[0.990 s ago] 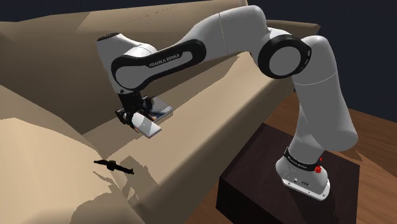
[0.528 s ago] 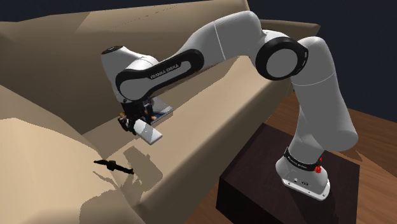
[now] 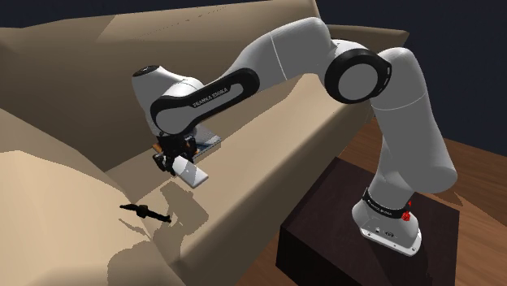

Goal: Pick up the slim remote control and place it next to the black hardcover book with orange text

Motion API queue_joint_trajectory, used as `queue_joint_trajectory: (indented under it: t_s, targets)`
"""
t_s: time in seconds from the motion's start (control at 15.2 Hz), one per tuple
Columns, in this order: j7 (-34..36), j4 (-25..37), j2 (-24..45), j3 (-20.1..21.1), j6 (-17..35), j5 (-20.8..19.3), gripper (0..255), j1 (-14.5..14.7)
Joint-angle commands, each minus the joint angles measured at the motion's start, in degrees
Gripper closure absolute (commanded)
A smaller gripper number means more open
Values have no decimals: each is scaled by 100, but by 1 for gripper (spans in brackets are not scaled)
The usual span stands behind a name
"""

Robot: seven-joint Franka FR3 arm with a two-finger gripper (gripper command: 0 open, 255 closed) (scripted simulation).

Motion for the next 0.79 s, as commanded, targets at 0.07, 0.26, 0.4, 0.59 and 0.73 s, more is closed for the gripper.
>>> queue_joint_trajectory:
  t_s: [0.07, 0.26, 0.4, 0.59, 0.73]
  targets:
    - [0, 1, 0, 0, 2, 0, 255, 0]
    - [0, 0, -1, 0, 2, 0, 0, 0]
    - [0, 0, -1, 0, 2, 0, 0, 0]
    - [-11, 251, -88, 8, -335, 14, 0, 6]
    - [-20, 516, -139, 14, -650, 23, 0, 14]
